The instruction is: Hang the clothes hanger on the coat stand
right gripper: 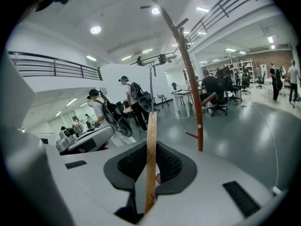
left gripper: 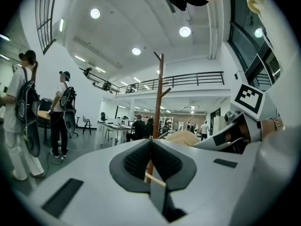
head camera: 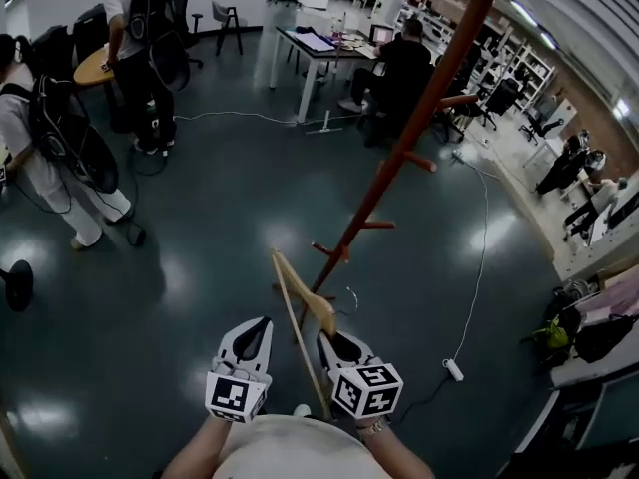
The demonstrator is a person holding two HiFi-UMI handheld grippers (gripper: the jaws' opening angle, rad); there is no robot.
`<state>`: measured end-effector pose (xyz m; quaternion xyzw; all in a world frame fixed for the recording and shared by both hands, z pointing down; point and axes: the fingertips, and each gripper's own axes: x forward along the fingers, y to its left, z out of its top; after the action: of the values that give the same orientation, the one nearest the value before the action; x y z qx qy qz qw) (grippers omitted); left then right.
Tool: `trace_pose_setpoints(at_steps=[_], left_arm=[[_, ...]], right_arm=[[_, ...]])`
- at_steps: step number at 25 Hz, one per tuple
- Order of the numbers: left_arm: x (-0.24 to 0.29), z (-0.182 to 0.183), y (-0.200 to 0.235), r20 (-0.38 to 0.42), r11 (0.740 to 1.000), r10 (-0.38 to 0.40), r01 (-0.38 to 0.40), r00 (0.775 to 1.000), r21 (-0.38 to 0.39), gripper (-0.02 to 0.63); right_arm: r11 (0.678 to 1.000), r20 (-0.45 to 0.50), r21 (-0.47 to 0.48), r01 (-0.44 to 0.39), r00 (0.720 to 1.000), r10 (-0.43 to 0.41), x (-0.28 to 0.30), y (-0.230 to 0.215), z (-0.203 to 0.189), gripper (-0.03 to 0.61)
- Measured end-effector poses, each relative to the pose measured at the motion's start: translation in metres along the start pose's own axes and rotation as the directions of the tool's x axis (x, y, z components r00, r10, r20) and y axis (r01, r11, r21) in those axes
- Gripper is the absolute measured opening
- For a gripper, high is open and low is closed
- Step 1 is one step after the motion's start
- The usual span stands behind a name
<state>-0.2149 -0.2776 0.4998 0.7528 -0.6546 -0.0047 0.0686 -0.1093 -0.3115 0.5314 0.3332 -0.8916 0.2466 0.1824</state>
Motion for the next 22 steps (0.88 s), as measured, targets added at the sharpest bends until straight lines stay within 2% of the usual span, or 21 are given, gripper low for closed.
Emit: trace_pose_setpoints(at_steps=[4,9,12,17,22], left_arm=[[0.028,0.023,0.047,0.061,0.998,-0.056,0.058,0.997,-0.023,0.012],[0.053,0.036,0.076,0.074,0.994,-0.102,0.100,0.992,0.033,0.012],[0.062,0.048,0.079,0.088,0.991,-0.133,0.130,0.987,0.035,0.012],[0.060,0.063,0.071,0.100,0.987,-0.154,0.157,0.983,-0.024,0.012],[0.030,0.067,0.053,0.083,0.992,-0.124,0.127,0.989,-0.024,0.012]], right_arm=[[0.998,0.083,-0.035,0.051,0.995,-0.048,0.031,0.014,0.063,0.069],[0.992,0.226,-0.085,0.098,0.971,-0.077,0.031,0.018,0.160,0.069],[0.985,0.289,-0.115,0.128,0.953,-0.090,0.023,0.014,0.222,0.069],[0.963,0.345,-0.191,0.190,0.931,-0.115,-0.002,0.010,0.308,0.069],[0.973,0.347,-0.186,0.135,0.936,-0.064,-0.041,0.024,0.371,0.069]])
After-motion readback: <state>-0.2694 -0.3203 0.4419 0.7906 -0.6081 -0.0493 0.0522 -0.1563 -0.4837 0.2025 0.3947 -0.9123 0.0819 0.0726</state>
